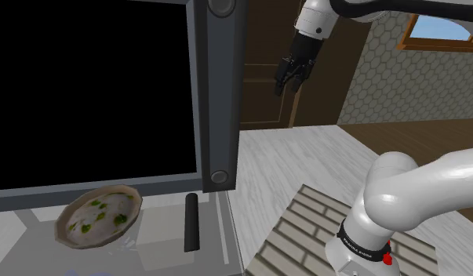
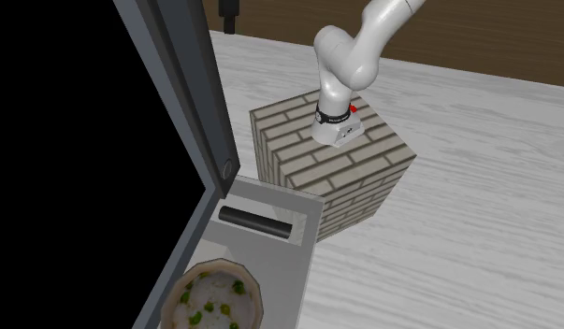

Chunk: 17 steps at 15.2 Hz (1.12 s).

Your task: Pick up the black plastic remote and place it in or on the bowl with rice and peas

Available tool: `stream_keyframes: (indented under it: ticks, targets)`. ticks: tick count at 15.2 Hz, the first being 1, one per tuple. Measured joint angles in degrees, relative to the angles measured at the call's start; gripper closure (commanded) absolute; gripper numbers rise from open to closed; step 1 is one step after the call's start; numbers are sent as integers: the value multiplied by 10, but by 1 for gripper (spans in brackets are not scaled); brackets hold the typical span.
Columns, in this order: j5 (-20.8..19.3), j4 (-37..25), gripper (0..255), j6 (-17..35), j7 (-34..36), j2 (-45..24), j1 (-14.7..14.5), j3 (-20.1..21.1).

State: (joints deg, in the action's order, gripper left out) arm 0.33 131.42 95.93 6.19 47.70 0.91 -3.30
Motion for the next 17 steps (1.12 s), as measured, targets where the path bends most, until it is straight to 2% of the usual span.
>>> stream_keyframes:
  ticks: [3,14,17]
  targets:
    - [7,21,0,11,20,7,1,12]
    - [92,131,0,117,222,-12,-7,150]
    - [115,141,0,150,278,-40,-9,191]
